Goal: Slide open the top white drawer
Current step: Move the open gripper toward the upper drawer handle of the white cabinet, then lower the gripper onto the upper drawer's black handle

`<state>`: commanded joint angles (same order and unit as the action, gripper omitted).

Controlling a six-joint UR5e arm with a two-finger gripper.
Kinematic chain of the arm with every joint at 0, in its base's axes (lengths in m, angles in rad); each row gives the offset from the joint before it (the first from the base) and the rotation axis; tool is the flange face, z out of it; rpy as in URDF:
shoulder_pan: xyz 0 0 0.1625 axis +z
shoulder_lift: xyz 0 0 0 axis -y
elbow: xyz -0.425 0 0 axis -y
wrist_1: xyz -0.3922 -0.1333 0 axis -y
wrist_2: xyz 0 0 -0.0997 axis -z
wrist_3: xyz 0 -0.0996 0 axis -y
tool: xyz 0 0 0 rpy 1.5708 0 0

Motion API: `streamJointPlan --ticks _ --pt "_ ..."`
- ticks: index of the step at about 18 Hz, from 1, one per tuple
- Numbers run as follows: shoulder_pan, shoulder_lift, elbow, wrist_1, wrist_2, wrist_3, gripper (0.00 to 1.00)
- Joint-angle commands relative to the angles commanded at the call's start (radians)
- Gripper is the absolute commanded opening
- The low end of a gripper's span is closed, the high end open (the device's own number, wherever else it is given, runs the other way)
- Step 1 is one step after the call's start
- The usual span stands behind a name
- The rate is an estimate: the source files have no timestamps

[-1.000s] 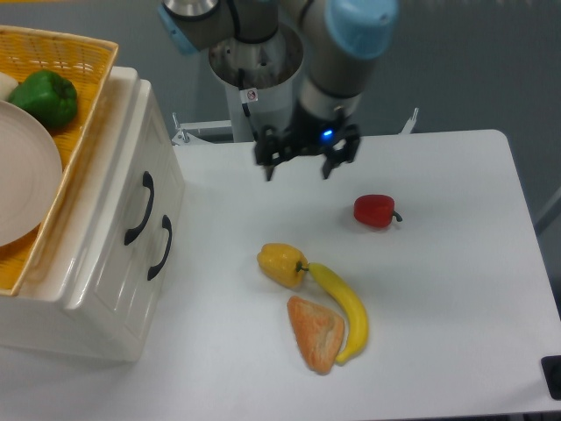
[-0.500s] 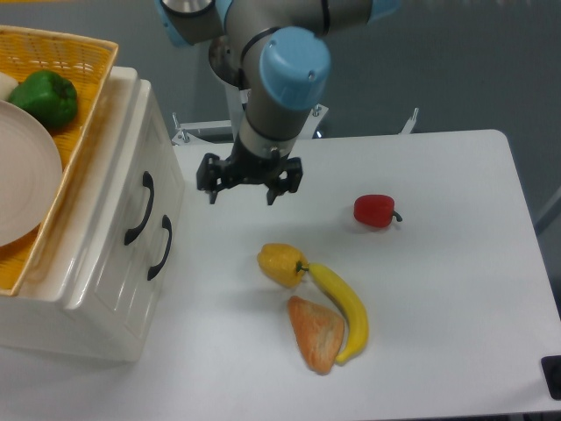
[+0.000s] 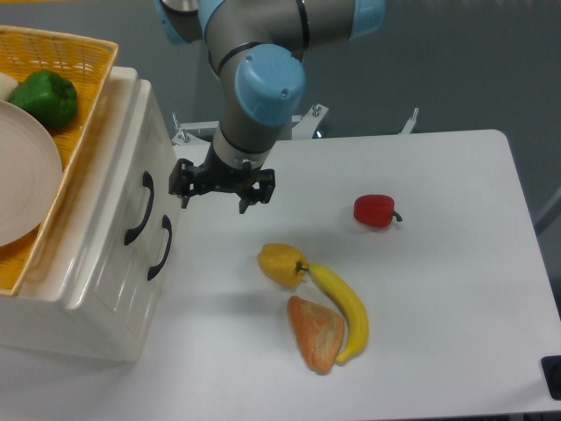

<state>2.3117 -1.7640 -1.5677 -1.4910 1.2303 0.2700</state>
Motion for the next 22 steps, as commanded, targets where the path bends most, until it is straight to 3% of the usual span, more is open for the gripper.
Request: streamJointPlan --ticks 11,22 --pt "-0.057 -0.023 0.000 0.028 -0.003 0.000 1.00" --pt "-0.060 -0.026 -0.008 0.026 -0.035 0.000 1.00"
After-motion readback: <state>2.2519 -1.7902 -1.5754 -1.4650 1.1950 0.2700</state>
